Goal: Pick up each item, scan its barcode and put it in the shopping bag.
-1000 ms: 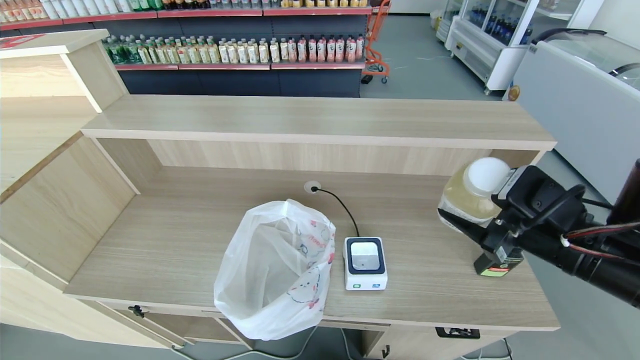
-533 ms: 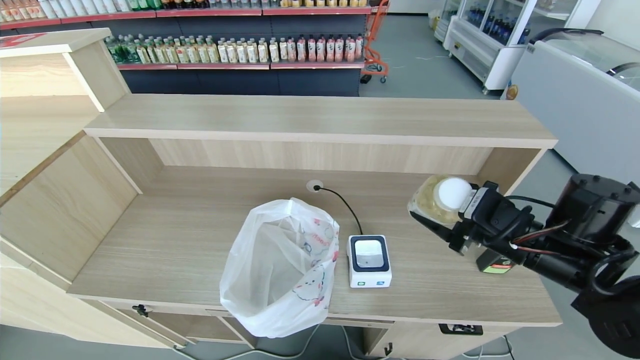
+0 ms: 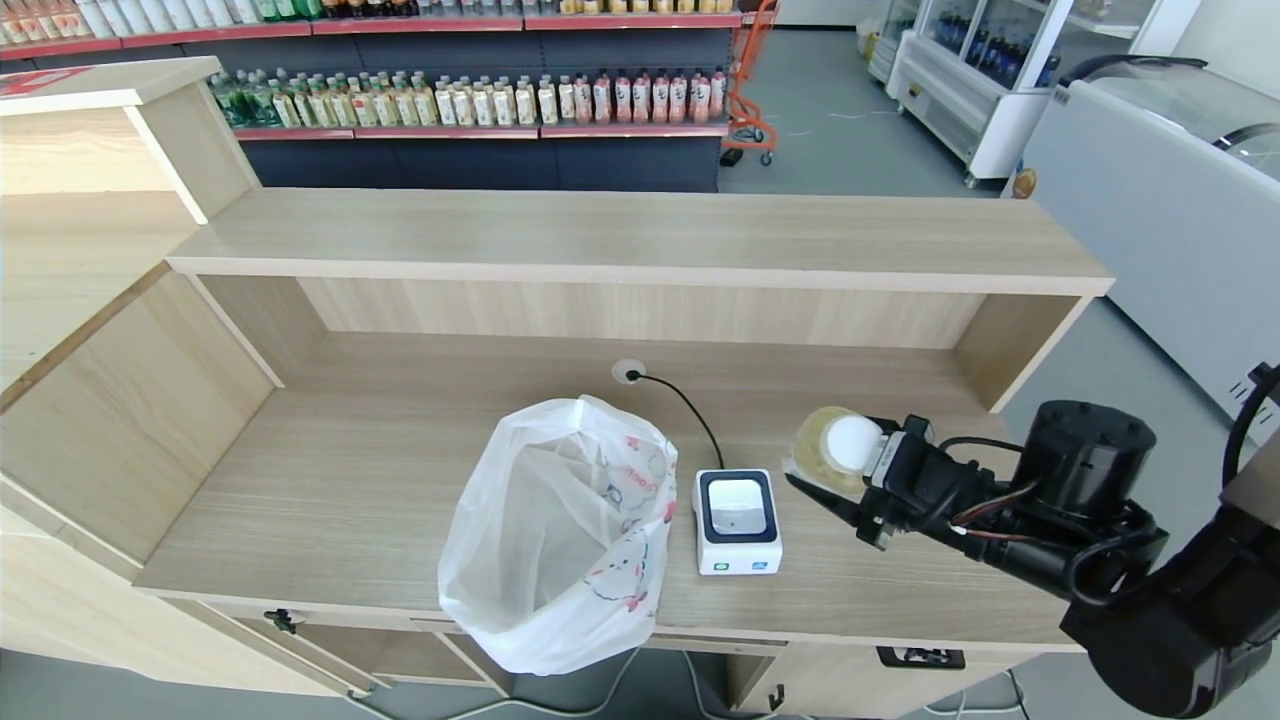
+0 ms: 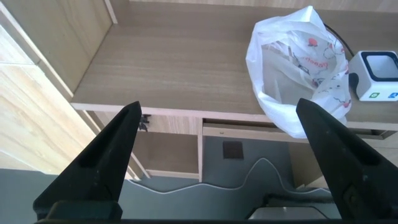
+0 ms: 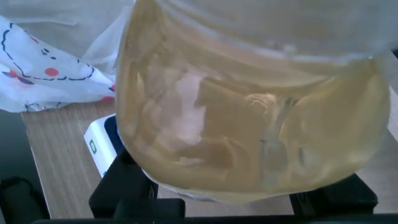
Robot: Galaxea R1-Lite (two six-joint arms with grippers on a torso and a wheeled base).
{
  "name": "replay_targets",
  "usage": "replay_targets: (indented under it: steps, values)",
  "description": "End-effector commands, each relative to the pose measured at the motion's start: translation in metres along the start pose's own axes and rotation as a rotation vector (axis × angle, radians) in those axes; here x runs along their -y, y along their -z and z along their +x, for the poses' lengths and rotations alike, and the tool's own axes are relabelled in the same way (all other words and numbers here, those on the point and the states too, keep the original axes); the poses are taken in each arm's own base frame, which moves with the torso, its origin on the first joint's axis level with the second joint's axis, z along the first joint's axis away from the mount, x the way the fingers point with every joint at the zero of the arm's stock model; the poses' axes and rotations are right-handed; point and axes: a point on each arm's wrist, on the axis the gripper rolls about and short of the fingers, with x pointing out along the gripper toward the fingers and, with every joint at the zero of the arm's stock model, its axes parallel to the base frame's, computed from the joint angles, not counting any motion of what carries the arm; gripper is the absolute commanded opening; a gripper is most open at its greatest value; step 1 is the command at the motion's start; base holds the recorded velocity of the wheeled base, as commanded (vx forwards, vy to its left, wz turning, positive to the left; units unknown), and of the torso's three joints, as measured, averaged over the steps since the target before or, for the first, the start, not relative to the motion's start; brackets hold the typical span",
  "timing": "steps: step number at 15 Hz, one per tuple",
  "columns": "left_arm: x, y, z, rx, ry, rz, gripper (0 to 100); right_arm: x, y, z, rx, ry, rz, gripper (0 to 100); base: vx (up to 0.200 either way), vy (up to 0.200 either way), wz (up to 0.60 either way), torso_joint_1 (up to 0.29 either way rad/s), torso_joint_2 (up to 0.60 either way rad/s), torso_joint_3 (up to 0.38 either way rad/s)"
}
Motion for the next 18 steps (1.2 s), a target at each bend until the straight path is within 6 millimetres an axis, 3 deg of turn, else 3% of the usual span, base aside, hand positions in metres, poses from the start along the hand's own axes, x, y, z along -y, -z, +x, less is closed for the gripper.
replay_targets:
  steps: [1, 8, 18]
  values:
    - [0.0, 0.0, 0.0, 0.002, 0.0, 0.0, 100, -0.007, 0.01, 0.007, -0.021, -0.024, 0.017, 0, 0.0, 0.0, 0.0, 0.0, 0.0, 0.0]
    - [0.0, 0.0, 0.0, 0.002, 0.0, 0.0, 100, -0.011, 0.029, 0.033, 0.087, -0.099, 0.007, 0, 0.0, 0.0, 0.0, 0.0, 0.0, 0.0]
    - [0.0, 0.0, 0.0, 0.0, 0.0, 0.0, 100, -0.022, 0.06, 0.034, 0.078, -0.13, -0.024, 0, 0.0, 0.0, 0.0, 0.0, 0.0, 0.0]
